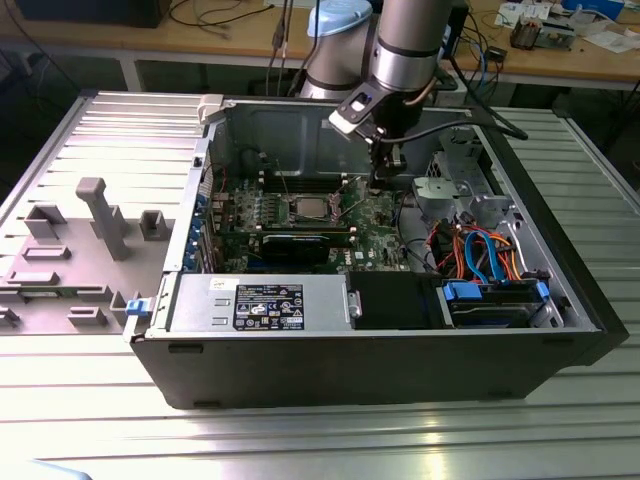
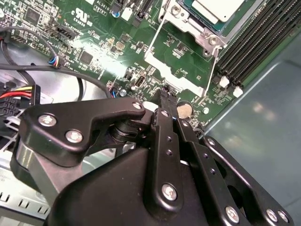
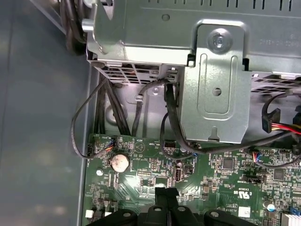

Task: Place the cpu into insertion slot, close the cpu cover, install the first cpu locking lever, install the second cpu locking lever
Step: 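Close the cpu cover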

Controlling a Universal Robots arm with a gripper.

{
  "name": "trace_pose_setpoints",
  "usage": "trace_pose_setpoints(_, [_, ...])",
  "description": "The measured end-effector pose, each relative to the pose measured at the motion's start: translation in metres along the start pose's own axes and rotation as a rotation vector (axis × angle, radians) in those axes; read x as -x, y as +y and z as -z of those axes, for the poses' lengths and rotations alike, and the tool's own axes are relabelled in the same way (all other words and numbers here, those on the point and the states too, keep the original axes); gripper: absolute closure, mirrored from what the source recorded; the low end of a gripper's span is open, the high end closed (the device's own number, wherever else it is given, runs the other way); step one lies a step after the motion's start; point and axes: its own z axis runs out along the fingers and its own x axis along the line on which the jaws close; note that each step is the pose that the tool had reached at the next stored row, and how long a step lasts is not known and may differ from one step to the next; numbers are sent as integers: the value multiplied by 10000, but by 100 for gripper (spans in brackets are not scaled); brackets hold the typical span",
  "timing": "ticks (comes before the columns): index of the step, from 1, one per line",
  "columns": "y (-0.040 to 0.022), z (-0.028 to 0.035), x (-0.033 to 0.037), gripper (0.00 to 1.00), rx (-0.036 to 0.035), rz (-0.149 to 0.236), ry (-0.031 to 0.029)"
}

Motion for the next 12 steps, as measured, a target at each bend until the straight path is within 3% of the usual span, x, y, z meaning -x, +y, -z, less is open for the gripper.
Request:
trace_pose_setpoints(2, [-6,-4,0,89,-1,3,-1])
trace_pose_setpoints(5, [-63,-6,-5,89,0,1,2])
trace_pose_setpoints(12, [-71,-6,-6,89,0,1,2])
